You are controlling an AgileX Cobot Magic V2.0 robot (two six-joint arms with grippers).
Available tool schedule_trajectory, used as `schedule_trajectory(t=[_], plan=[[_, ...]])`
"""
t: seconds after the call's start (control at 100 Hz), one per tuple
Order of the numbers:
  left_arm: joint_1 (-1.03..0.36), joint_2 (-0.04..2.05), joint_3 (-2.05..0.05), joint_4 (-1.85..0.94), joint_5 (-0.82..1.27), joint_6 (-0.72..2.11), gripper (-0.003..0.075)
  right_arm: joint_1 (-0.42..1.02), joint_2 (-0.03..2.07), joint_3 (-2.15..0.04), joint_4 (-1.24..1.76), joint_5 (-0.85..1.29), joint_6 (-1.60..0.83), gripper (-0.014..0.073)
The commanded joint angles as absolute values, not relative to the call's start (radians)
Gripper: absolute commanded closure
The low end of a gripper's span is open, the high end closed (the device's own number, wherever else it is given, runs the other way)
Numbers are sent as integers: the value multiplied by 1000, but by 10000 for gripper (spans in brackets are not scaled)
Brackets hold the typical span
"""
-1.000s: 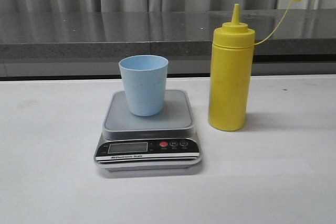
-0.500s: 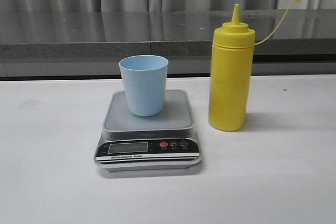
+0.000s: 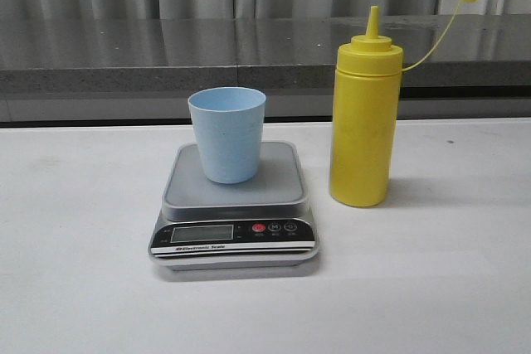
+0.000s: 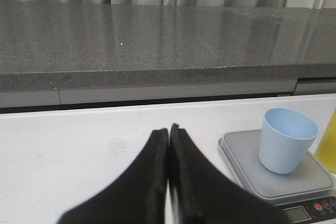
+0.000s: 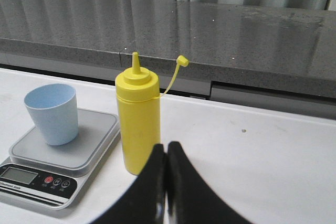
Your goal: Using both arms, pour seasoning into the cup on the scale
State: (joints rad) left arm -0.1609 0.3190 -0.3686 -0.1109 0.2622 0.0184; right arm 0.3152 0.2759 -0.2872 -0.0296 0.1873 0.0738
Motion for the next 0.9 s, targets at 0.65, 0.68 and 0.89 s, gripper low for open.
schedule_trajectory(t=[0.65, 0.68, 0.89], plan=[[-160, 325, -396, -115, 186, 13, 740, 97, 78, -159, -88, 102, 65, 660], [-160, 325, -396, -115, 186, 13, 740, 84, 60, -150, -86, 103, 65, 660], [-160, 325, -396, -115, 186, 13, 740, 22, -31, -88, -79, 95, 65, 660]])
